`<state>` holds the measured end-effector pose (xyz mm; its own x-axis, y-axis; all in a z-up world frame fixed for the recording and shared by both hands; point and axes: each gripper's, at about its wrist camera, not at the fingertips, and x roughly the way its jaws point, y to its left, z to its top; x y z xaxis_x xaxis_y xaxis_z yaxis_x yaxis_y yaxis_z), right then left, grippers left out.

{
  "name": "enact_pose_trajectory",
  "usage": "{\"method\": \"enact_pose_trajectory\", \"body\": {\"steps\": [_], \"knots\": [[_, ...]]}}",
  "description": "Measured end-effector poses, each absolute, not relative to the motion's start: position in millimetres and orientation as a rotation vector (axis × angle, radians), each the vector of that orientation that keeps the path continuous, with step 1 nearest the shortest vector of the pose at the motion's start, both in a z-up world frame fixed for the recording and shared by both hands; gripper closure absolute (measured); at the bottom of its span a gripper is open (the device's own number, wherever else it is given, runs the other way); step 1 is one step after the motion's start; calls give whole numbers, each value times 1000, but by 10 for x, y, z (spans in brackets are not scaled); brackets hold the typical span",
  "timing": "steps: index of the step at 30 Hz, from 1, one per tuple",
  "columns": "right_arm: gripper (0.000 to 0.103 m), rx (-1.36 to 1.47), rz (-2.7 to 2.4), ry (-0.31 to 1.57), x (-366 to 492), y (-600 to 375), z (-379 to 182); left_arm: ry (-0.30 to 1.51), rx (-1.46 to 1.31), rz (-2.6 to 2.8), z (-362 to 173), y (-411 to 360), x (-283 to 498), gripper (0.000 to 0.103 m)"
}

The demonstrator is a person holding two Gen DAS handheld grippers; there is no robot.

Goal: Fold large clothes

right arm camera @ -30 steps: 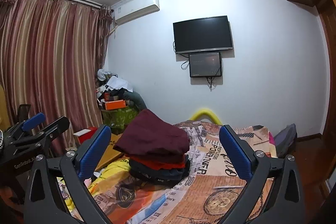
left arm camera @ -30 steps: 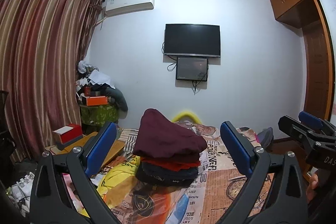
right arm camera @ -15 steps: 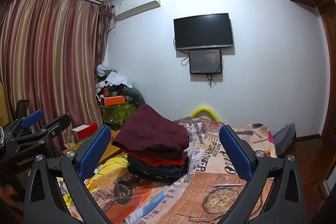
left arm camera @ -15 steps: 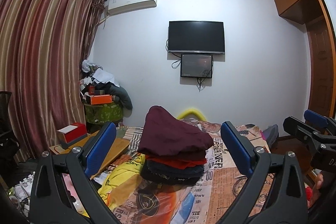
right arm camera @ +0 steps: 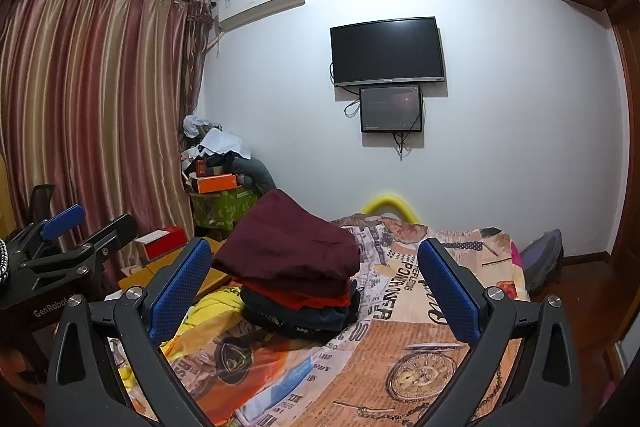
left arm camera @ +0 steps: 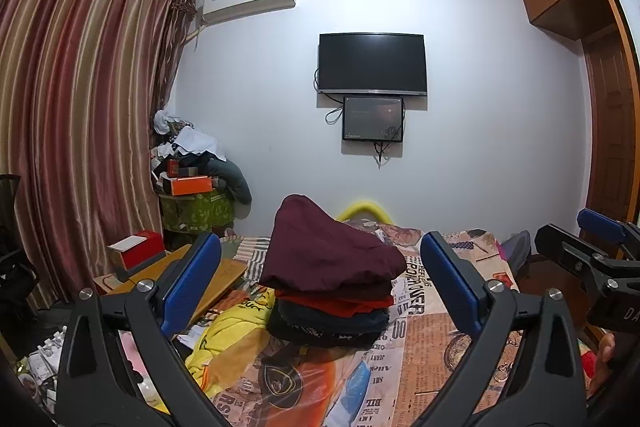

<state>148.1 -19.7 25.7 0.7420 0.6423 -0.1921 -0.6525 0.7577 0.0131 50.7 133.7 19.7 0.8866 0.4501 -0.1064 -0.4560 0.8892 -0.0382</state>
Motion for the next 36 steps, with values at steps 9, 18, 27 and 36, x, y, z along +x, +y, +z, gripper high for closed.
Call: {"method": "enact_pose_trajectory", "body": {"steps": [9,18,27,36], "knots": [[1,-58,708,194,1474,-213,291,97,-68,464,189,1347,515,2],[1,-55,709,193,1473,-229,314,98,-71,457,173,1351,523,2],[1,-59,708,193,1476,-229,306,100,-84,457,142,1351,521,2],[1,-55,708,195,1472,-236,305,118,-93,431,138,1361,556,2]]}}
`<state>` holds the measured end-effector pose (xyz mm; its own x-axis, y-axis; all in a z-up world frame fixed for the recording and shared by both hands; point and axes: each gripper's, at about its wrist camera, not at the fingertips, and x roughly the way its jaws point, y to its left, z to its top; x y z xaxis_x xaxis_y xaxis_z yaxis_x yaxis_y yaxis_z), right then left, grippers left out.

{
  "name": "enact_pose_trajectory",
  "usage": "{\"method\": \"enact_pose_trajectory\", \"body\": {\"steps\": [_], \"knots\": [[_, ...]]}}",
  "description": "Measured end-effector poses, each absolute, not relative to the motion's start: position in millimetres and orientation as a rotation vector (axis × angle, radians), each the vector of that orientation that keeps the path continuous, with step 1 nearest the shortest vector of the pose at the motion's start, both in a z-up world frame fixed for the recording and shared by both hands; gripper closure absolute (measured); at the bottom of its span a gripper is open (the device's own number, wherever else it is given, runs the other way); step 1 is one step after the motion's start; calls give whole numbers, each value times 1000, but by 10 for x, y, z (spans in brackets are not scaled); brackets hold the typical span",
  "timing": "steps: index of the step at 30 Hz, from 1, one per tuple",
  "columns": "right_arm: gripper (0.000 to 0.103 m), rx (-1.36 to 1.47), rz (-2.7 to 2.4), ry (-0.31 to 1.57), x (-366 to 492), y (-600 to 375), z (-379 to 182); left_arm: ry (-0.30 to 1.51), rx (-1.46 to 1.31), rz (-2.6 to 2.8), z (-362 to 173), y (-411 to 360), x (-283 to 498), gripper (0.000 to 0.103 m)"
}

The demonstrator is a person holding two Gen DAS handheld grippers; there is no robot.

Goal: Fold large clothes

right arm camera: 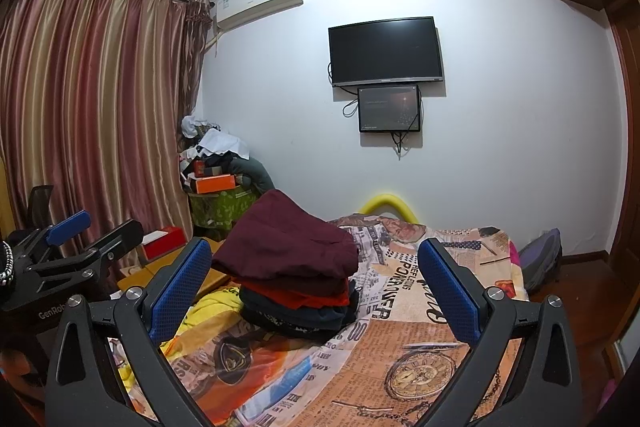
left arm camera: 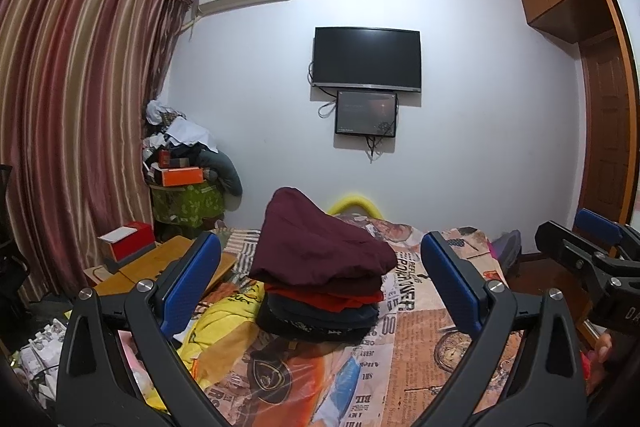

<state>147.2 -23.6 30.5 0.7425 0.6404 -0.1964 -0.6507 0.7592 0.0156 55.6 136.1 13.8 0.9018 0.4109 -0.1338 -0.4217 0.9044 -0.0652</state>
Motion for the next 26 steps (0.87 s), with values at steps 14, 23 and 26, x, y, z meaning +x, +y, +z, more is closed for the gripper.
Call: {"method": "enact_pose_trajectory", "body": {"steps": [14,23,26], "knots": [[0,-45,704,199,1476,-226,297,122,-106,420,139,1348,564,2],[0,-44,703,203,1478,-207,289,123,-109,421,132,1346,565,2],[1,-46,702,203,1479,-205,286,128,-110,422,125,1345,565,2]]}}
